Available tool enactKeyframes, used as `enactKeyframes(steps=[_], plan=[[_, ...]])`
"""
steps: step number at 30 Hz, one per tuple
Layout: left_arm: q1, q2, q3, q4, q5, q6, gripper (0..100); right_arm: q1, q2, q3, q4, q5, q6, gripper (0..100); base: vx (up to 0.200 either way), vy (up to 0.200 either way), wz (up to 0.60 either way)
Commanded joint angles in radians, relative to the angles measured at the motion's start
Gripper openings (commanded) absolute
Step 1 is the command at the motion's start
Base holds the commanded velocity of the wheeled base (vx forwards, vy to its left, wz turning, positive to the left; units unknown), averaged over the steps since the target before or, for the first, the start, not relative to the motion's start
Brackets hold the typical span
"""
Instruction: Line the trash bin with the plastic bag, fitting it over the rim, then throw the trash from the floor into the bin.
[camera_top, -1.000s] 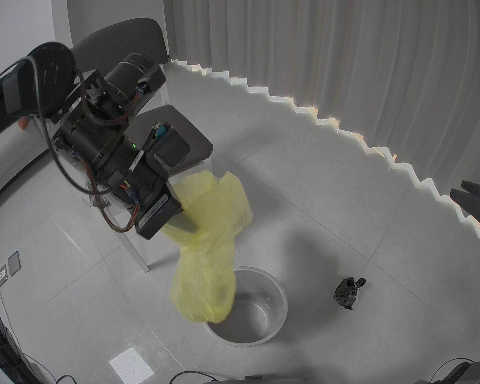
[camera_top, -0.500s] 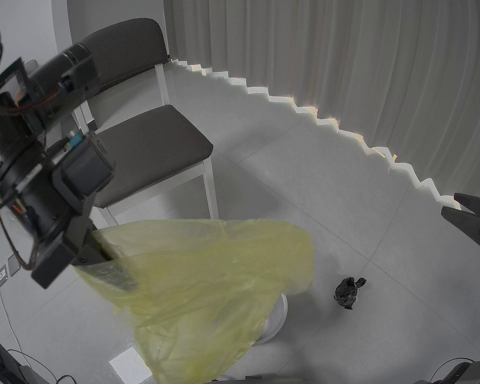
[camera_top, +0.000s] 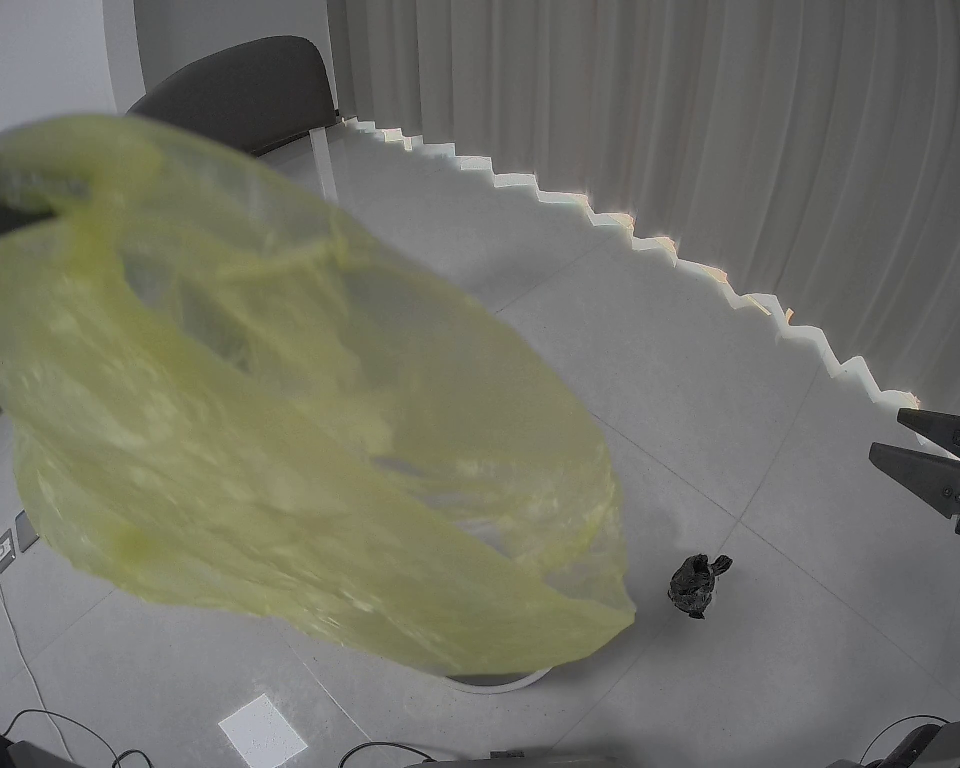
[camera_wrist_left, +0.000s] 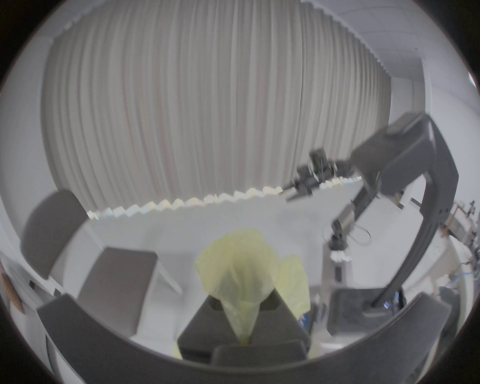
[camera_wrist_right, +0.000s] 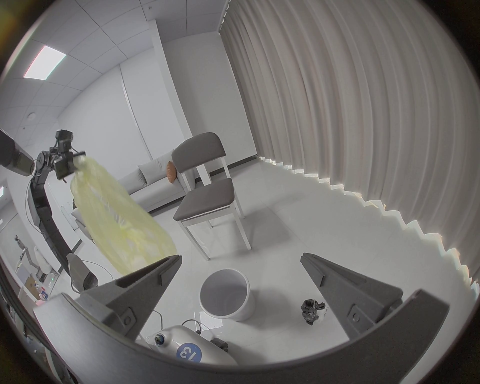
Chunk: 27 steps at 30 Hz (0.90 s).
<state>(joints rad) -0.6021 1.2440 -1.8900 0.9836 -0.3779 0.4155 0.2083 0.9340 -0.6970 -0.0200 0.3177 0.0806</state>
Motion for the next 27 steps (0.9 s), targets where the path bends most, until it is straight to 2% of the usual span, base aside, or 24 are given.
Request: enactKeyframes(steps=[1, 7, 11, 18, 21, 27], plan=[[0.004, -0.356, 0.439, -0.574, -0.001, -0.129, 0, 0.003, 0.002, 0.004, 0.008, -0.008, -0.033, 100, 0.000, 0.000, 0.00], [-0.030, -0.298, 0.440, -0.585, -0.073, -0.118, 0, 0.000, -0.001, 0.013, 0.005, -0.005, -0.018, 100, 0.000, 0.000, 0.00], [-0.033, -0.271, 0.453, -0.586, -0.087, -0.116, 0, 0.003, 0.002, 0.001, 0.002, 0.000, 0.007, 100, 0.000, 0.000, 0.00], [-0.033, -0.196, 0.448, -0.631, -0.101, -0.126, 0, 0.014, 0.005, -0.068, 0.003, 0.006, 0.139, 100, 0.000, 0.000, 0.00], [-0.033, -0.167, 0.453, -0.678, -0.104, -0.129, 0, 0.014, 0.006, -0.059, 0.005, 0.008, 0.140, 100, 0.000, 0.000, 0.00], [-0.033, -0.126, 0.447, -0.683, -0.127, -0.127, 0, 0.022, 0.029, -0.072, -0.006, 0.008, 0.142, 100, 0.000, 0.000, 0.00]])
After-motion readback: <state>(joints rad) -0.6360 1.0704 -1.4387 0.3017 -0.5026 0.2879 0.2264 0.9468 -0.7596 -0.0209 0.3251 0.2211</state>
